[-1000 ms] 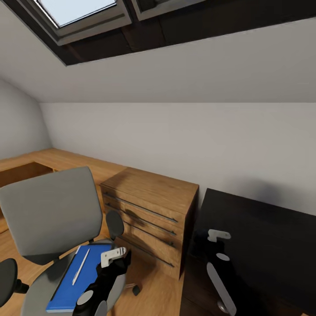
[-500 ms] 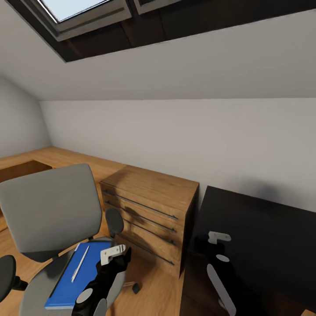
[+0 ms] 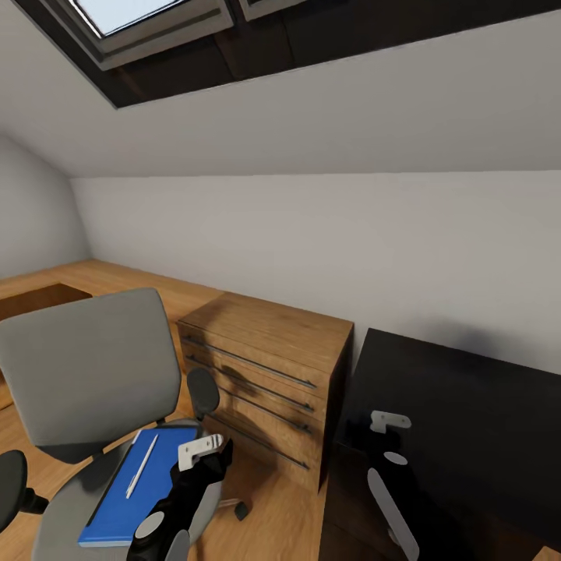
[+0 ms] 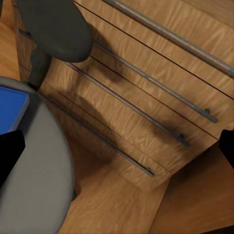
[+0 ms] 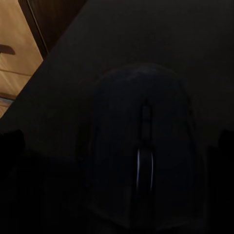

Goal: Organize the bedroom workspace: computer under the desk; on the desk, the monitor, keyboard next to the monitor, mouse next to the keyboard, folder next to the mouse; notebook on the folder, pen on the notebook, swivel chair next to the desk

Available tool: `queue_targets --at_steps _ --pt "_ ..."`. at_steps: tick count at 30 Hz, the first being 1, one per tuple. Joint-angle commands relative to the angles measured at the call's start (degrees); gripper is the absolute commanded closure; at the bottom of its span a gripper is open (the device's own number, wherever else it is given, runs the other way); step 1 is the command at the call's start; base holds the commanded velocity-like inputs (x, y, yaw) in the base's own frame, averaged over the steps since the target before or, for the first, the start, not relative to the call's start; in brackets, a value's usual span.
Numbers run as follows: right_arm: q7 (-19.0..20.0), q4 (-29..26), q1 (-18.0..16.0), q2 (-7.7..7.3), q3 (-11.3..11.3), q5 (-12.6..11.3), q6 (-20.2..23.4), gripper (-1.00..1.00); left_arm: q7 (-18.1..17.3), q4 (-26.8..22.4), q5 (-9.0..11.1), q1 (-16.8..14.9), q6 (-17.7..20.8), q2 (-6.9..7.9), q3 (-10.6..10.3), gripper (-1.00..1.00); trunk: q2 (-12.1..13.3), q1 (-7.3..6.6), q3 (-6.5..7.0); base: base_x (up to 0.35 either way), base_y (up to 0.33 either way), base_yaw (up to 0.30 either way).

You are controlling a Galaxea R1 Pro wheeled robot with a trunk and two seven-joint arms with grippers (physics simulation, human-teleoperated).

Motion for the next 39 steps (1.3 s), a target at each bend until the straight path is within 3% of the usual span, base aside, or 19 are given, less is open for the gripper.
queue_targets --at_steps 1,19,30,34,39 --pt "-0.53 -0.10 -0.05 -0.08 0.22 -0.46 0.15 -1.00 0.44 -0.06 0.59 -0.03 0.20 0.02 -0.08 -1.00 -0.03 0.00 -0.06 0.000 0.000 0.000" --pt "-0.62 -0.79 -0.05 -0.08 0.22 -0.37 -3.19 -1.00 0.44 0.15 0.51 -0.03 0.20 0.04 -0.16 -1.00 -0.03 0.00 -0.06 0.000 0.000 0.000" --pt "-2.64 -6.49 0.08 -0.03 0.45 -0.39 -5.83 -1.00 0.42 0.38 0.50 -0.01 0.20 0.04 -0.17 -1.00 -0.03 0.00 -0.05 0.000 0.000 0.000" --pt "-5.23 -7.64 0.50 0.00 1.21 -0.44 -6.10 -1.00 0.41 0.41 0.50 -0.03 0.23 0.04 -0.17 -1.00 -0.03 0.00 0.15 0.000 0.000 0.000" --pt "-6.96 -8.13 0.81 -0.01 3.83 -0.39 -6.49 -1.00 0.41 0.42 0.50 -0.01 0.28 0.04 -0.17 -1.00 -0.03 0.00 0.54 0.000 0.000 0.000"
